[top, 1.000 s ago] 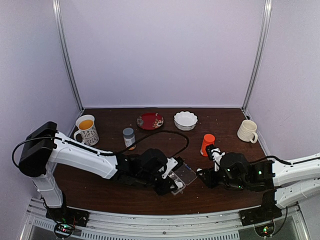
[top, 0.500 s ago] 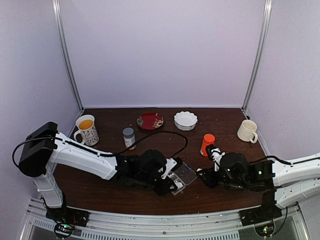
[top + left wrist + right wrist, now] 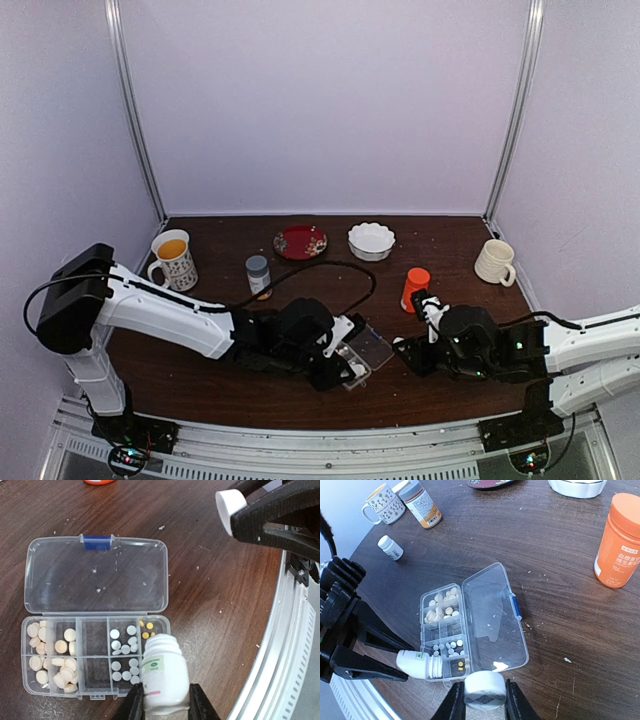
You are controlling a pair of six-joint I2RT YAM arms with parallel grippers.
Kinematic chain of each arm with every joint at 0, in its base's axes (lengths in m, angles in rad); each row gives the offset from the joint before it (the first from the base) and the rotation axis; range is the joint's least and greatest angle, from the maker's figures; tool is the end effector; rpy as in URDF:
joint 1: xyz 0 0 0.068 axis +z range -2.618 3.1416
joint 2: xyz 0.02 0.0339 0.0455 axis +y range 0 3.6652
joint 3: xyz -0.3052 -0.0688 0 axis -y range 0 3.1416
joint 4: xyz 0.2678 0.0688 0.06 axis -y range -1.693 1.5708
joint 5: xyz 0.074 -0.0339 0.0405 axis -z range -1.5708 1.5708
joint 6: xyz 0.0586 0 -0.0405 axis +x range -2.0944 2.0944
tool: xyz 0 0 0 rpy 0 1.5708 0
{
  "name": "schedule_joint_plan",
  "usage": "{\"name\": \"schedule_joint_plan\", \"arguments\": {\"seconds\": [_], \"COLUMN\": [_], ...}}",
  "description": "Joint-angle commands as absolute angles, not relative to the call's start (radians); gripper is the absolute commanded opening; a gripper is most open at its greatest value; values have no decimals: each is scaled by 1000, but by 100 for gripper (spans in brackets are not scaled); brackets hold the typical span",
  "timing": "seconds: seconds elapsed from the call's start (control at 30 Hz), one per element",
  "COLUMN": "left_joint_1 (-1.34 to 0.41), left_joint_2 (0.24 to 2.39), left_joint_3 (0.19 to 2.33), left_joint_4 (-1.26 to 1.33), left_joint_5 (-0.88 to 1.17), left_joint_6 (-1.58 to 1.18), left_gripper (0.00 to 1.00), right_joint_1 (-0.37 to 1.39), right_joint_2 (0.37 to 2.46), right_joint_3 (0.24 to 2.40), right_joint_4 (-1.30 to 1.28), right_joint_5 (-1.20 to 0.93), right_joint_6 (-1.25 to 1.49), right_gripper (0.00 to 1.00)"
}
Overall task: Sort the pills into containers
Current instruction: Pour the pill into the compartment of the pill container.
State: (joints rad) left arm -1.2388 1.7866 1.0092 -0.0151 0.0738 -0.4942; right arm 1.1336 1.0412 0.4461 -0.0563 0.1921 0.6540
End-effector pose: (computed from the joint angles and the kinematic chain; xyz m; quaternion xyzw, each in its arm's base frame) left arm 0.1300 -0.3902 0.1722 0.3494 0.8562 -0.3110 0.2195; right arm 0.1057 0.1998 0.1967 -0.1705 0.8766 0.2904 0.3437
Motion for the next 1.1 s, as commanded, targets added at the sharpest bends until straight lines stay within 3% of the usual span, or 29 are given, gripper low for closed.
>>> {"name": "schedule_joint_plan", "arguments": {"seconds": [0.0, 1.07], "left_joint_1": [-1245, -1251], "left_joint_2": [1762, 1773], "left_joint_3": [996, 1061], "left_joint_4": [51, -54], "left_joint_5": [56, 63], "left_joint_6": [-492, -464], "left_gripper": [0, 0], "right_joint_1": [1129, 1128], "right_joint_2": [1048, 1052], "right_joint_3": [453, 457], "right_joint_4": [-50, -61], "right_joint_5": [215, 208], "right_joint_6": [651, 651], "right_gripper": [0, 0]}}
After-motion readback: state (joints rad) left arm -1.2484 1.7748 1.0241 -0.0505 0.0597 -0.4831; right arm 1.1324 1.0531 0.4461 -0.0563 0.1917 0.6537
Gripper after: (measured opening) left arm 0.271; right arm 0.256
